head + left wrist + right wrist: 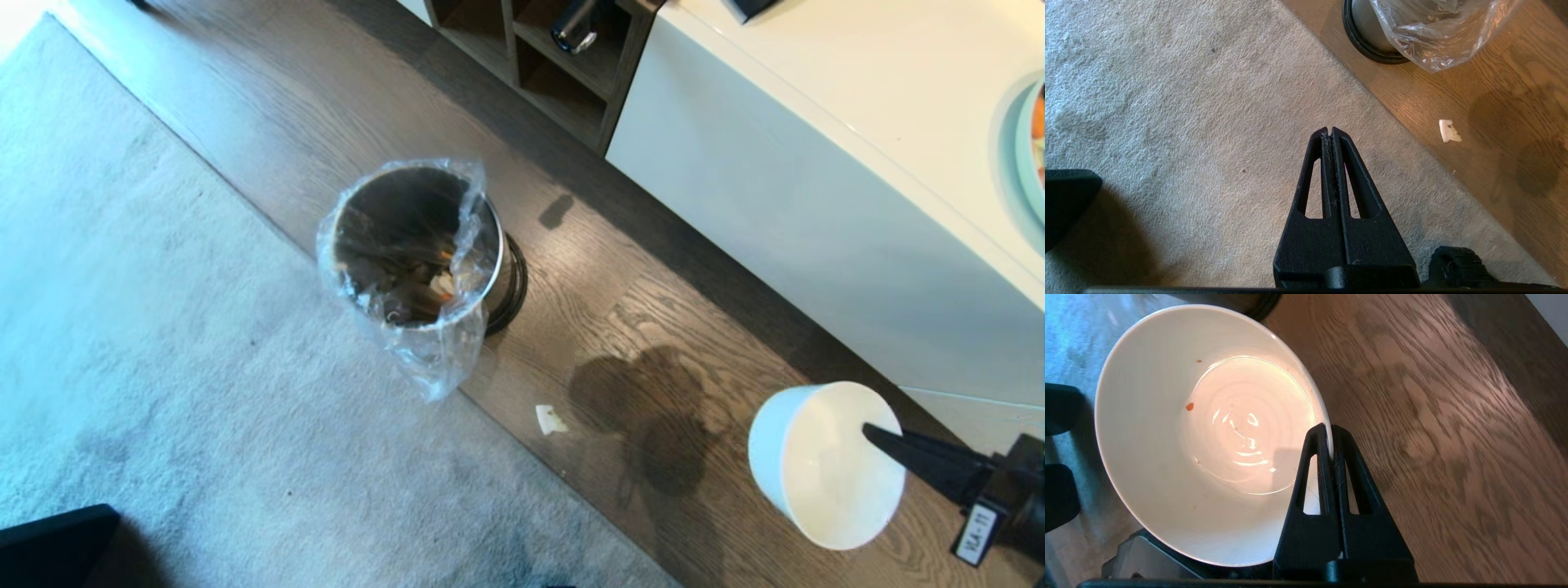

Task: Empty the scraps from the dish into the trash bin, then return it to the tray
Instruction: Put the bowl back to the table

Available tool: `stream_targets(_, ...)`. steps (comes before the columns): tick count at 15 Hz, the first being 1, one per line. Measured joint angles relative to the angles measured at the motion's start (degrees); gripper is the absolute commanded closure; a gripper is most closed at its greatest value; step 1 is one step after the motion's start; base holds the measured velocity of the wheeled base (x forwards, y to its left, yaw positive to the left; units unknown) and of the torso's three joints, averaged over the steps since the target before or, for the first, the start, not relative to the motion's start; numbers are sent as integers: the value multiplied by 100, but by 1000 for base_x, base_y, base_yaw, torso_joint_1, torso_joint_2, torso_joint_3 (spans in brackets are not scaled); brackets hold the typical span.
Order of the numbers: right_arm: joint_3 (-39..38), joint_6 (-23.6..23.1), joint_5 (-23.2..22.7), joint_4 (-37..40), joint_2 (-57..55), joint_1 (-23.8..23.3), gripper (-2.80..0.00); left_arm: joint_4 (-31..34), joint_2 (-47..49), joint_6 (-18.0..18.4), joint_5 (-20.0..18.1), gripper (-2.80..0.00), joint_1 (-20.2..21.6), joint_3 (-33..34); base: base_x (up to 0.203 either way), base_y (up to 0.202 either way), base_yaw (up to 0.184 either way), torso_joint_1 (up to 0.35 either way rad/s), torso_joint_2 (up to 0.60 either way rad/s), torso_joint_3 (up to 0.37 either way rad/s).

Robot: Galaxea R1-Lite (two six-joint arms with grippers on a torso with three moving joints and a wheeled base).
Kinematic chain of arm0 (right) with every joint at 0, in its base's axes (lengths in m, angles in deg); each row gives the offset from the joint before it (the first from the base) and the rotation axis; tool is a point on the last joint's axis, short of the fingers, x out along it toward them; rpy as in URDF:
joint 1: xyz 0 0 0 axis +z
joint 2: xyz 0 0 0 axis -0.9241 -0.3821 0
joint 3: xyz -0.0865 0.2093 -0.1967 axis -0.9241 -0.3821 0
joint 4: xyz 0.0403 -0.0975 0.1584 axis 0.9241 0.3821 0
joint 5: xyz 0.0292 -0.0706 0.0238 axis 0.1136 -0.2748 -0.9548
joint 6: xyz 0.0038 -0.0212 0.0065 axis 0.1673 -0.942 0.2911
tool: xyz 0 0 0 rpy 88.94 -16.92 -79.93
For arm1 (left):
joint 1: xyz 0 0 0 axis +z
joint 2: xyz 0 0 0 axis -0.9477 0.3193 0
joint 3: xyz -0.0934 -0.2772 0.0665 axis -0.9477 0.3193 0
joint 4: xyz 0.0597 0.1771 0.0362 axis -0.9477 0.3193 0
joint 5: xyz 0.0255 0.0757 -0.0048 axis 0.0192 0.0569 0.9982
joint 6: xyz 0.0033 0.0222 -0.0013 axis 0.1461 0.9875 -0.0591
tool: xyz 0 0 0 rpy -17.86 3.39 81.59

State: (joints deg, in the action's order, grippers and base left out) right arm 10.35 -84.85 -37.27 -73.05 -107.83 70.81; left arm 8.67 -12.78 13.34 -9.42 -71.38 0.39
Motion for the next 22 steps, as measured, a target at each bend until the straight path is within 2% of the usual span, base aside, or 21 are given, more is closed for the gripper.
stream_targets(2,-154,-13,291,815,583,-313,0,0,0,-1,-1,0,0,0,0,0,0,0,0,0)
stream_targets(4,-204,-62,797,1735,1228,-451,0,-2,0,-1,-2,0,0,0,0,0,0,0,0,0)
stream_targets(7,-230,-353,1451,3001,2316,-514,0,0,0,-4,0,0,0,0,0,0,0,0,0,0)
stream_targets(13,-235,-733,2147,4995,4732,-479,0,0,0,-1,0,0,0,0,0,0,0,0,0,0)
stream_targets(17,-230,-748,2318,5708,6004,-391,0,0,0,1,-1,0,0,0,0,0,0,0,0,0)
stream_targets(22,-235,-670,2296,5739,6618,-360,0,-2,0,-1,0,0,0,0,0,0,0,0,0,0)
